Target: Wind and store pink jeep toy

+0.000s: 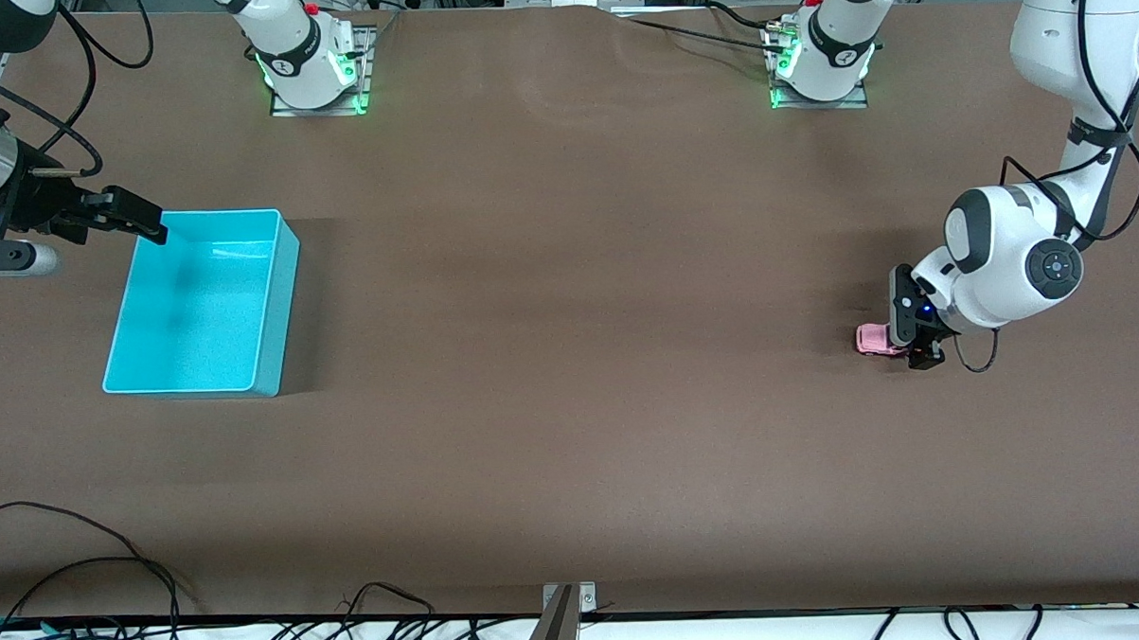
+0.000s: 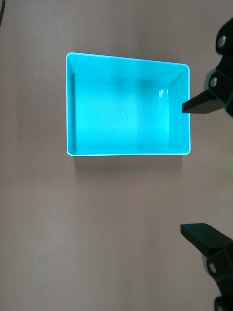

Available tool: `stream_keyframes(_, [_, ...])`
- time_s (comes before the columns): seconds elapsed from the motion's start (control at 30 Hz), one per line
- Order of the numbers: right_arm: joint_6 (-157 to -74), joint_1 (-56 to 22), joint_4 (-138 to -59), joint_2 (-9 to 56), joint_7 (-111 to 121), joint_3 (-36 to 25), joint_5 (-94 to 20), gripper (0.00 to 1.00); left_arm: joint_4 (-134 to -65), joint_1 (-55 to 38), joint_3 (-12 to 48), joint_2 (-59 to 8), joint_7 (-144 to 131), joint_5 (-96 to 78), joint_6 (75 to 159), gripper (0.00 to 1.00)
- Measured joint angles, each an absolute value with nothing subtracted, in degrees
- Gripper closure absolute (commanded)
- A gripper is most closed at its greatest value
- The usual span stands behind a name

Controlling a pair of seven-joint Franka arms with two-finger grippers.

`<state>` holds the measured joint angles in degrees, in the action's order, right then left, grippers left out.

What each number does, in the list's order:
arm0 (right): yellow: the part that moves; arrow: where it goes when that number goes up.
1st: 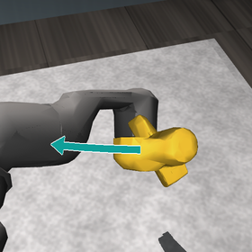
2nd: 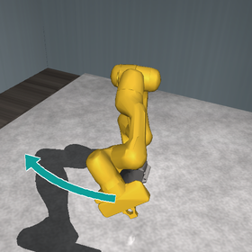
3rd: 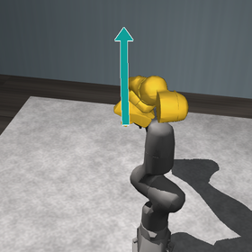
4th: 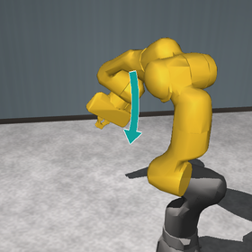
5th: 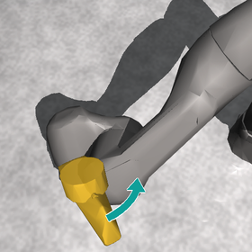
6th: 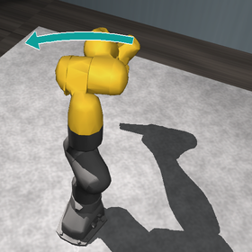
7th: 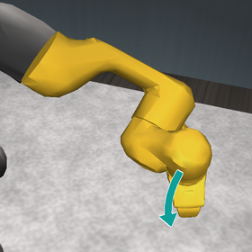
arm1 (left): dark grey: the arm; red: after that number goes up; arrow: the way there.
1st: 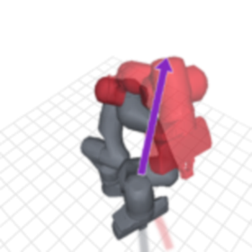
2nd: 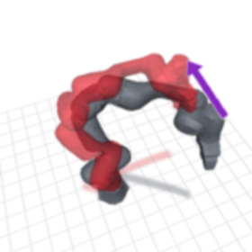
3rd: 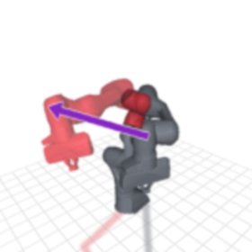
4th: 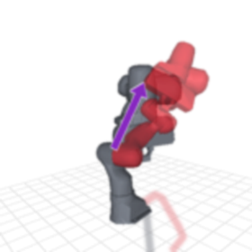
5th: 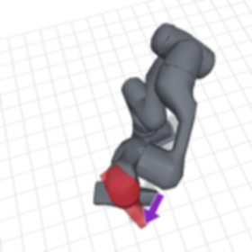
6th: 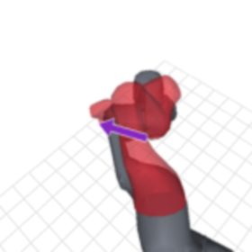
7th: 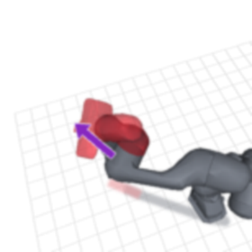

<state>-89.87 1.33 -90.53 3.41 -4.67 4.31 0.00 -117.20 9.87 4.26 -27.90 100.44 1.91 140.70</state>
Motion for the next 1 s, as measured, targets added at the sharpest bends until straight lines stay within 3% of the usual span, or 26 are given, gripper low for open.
stream_keyframes(0.07, [-89.9,1.3,-90.5,3.4,-4.7,4.3,0.0,0.0,-117.2,9.9,4.3,-27.9,100.4,1.9,140.9,0.61])
stream_keyframes(0.33, [-89.8,1.3,-90.5,3.4,-4.7,4.3,0.0,0.0,-117.2,9.9,4.3,-27.6,100.4,1.9,141.3,0.9])
stream_keyframes(0.77, [-89.8,1.3,-90.5,3.4,-4.7,4.3,0.0,0.0,-117.3,11.4,4.3,-27.6,98.0,1.8,141.4,0.91])
stream_keyframes(1.0, [-89.8,1.3,-90.5,3.4,-4.7,4.3,0.0,0.0,-117.3,11.9,4.3,-27.6,97.6,1.8,141.4,0.99])
